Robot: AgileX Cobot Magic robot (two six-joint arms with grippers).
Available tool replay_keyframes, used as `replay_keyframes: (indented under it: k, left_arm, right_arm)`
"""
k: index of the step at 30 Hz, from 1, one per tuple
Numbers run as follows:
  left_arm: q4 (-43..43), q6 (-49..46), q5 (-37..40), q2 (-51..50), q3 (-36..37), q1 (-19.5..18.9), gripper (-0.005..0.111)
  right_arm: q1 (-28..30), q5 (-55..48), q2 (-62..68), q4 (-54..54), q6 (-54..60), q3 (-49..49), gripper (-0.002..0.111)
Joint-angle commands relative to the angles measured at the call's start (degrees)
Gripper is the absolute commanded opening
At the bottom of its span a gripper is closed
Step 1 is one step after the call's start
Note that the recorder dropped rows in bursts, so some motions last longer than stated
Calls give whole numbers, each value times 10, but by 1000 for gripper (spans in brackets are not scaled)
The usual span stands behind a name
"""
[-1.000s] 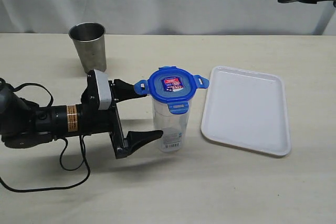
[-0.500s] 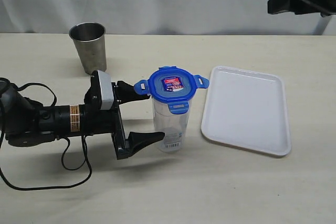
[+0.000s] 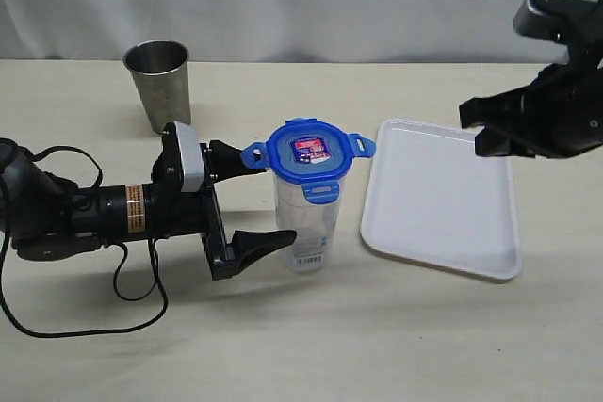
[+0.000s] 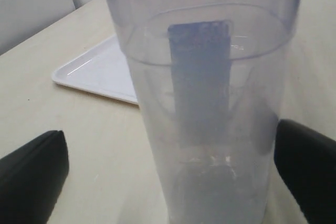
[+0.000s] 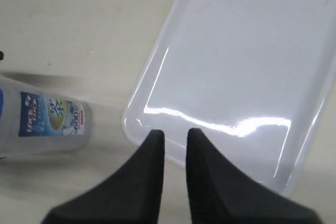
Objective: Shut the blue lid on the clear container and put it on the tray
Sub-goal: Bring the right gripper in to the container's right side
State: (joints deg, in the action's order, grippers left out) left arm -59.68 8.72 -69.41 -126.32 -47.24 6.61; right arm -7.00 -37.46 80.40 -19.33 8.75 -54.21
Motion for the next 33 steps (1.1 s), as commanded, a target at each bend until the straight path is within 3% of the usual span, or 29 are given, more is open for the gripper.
replay_keyframes:
  k: [1, 6, 10, 12, 28, 33]
  left_arm:
    - [-12, 5, -6, 0, -3, 1, 103]
    - [-38, 5, -6, 0, -3, 1, 103]
    - [-35, 5, -6, 0, -5, 1, 103]
    - [-40, 4, -6, 0, -10, 1, 103]
    - [-26, 4, -6, 0, -10, 2, 103]
    - [21, 4, -6, 0, -10, 34, 103]
  right_arm:
    - [1, 43, 19, -93, 76, 51, 15]
    - [1, 31, 117, -485, 403, 59, 14]
    - [1, 10, 189, -585, 478, 59, 4]
    - [1, -24, 215, -664, 546, 59, 4]
    - [-16, -89, 288, -757, 613, 59, 4]
    - [-36, -63, 288, -771, 615, 56, 4]
